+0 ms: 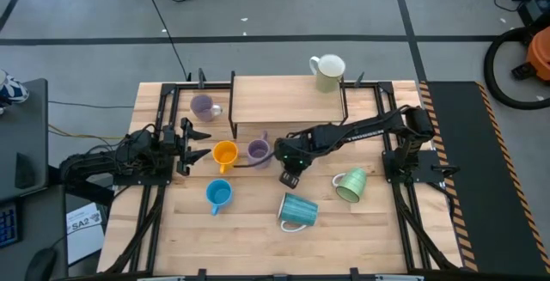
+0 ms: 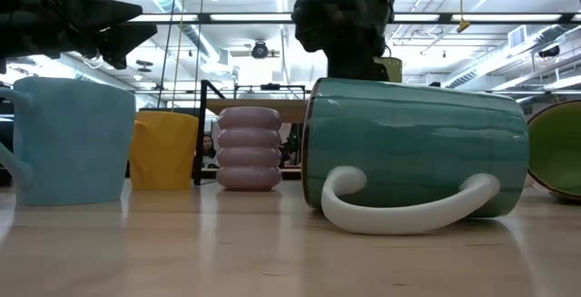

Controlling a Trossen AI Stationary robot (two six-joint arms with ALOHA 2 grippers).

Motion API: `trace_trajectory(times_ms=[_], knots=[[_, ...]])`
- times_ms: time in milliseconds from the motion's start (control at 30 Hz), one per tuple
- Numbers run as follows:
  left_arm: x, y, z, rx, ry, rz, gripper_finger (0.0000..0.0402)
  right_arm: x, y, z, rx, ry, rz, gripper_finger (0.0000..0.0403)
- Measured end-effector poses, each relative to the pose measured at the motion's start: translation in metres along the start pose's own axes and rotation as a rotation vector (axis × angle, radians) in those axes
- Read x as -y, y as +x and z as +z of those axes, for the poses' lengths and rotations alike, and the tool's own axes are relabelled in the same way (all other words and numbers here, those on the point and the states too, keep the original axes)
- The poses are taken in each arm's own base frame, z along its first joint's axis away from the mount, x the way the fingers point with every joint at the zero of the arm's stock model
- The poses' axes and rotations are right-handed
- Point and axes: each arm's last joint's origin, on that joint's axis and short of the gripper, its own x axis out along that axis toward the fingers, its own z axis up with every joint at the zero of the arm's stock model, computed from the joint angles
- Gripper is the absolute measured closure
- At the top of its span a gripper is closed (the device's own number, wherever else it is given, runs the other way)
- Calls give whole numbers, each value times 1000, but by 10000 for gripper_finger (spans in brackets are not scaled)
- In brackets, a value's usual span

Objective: Place coffee mugs
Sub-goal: Put the dark green mug on the shelf

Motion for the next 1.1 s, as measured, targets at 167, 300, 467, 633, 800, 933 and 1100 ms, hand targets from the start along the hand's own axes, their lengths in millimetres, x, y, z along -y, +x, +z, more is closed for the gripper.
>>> trace_trajectory(times_ms=[167,300,467,633,800,933,1100], knots=[[0,0,0,-3,0,0,164,-6,-3,-8,-64,-137,22,349],[0,0,-2,-24,-2,2,164,-10,-5,-17,-131,-292,19,350],[0,0,-3,-29,-2,2,164,-10,-7,-28,-222,-478,-1,349],[0,0,-3,-31,-2,2,164,-9,-8,-34,-276,-675,-16,349],[0,0,-3,-35,-2,2,164,-8,-9,-36,-296,-808,-33,344],[0,0,-4,-43,-3,3,164,-7,-9,-36,-302,-851,-33,343],[0,0,-4,-46,-3,3,164,-7,-9,-36,-299,-848,-39,341]])
